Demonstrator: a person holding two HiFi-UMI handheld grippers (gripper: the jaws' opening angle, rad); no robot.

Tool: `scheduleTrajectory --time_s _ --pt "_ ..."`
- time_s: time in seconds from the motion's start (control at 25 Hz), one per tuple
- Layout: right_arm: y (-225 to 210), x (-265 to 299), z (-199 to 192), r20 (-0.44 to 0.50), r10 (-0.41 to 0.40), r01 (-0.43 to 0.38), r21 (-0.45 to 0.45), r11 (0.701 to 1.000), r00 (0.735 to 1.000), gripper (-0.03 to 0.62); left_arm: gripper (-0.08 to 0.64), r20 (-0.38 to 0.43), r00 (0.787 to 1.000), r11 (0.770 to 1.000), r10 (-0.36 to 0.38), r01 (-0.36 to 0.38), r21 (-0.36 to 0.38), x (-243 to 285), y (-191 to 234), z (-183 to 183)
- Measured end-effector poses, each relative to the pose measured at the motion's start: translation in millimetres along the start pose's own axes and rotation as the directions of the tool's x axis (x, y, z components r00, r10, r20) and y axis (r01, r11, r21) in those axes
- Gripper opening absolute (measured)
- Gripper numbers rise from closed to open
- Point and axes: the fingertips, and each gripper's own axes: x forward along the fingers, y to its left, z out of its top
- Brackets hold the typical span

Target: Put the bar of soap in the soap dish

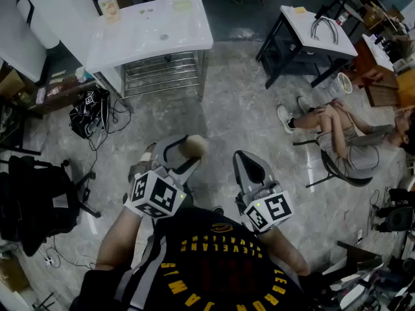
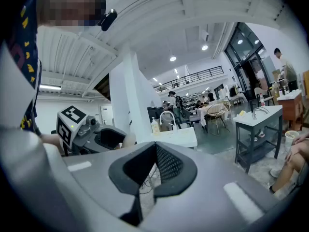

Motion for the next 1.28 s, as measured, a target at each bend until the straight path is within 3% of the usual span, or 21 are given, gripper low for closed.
scheduleTrajectory --time_s 0.28,0.52,1.04,1.28 --pt "10 77 2 -0.032 -0.025 0.024 -0.008 1.000 0.999 0.003 0.253 0.021 0.998 0.998 -0.054 0.054 -0.014 2 67 -33" --pt "10 133 3 -0.055 -0.025 0.030 0.089 0.996 0.998 0.009 0.254 0.034 0.995 0.996 -0.090 0.091 -0.024 11 111 -53" --pt "-2 218 3 -0.077 0.076 -0.066 0.120 0.991 0.994 0.066 0.255 0.015 0.996 0.995 -0.086 0.086 -0.053 48 179 -72" --pt "-35 262 5 -0.065 0.153 -0.142 0.152 0.978 0.986 0.074 0.255 0.002 0.999 0.991 -0.047 0.047 -0.126 74 215 -70"
